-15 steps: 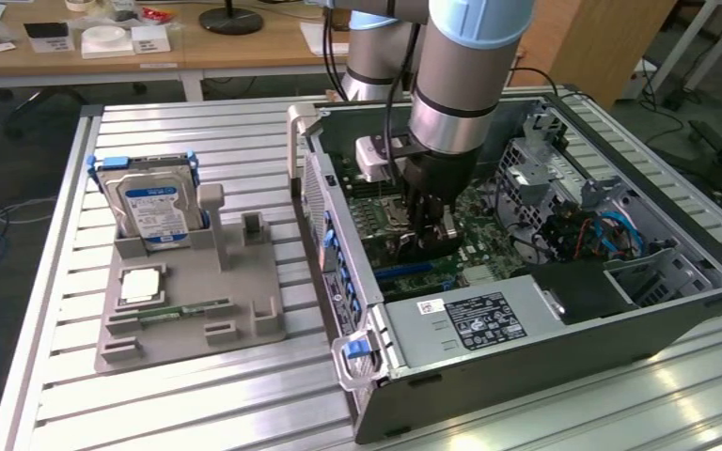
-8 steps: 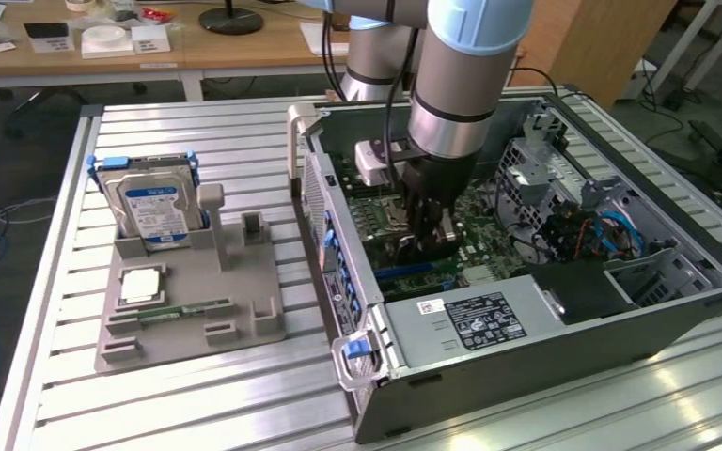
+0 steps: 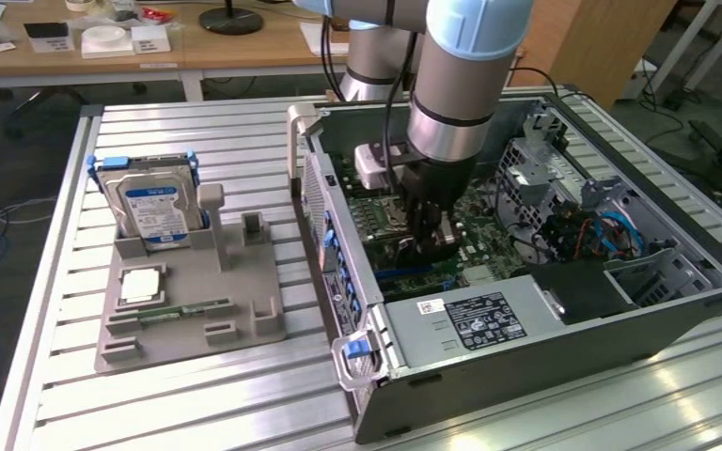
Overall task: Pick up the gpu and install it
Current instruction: 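Insert the gpu into the slot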
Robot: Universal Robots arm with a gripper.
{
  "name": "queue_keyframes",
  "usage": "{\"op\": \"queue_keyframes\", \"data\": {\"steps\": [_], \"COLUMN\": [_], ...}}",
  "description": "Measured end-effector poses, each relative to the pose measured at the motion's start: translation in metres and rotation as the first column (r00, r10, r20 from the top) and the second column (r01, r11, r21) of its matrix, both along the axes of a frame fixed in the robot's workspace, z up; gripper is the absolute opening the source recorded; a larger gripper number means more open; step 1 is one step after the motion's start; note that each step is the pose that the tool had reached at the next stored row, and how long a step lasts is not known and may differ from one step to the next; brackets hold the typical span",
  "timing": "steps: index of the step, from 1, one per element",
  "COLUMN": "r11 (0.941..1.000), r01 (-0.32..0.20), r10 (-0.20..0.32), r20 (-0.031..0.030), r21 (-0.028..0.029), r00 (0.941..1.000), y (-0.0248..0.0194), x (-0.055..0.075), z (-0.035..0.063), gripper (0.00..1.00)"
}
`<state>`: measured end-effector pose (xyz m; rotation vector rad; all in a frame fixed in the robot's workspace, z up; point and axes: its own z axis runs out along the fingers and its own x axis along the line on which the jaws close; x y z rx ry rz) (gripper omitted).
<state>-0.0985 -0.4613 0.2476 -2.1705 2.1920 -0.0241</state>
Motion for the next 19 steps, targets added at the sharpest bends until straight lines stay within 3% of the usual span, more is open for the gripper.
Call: {"op": "queue_keyframes", "data": {"steps": [19], "r11": [1.0000], "r01": [0.006], "r10": [-0.006], "r20": [-0.0003], "r21": [-0.0006], "r00": [1.0000], "y": [-0.0012], "x": [0.0000], "z": [-0.0036], "gripper": [0.27]}}
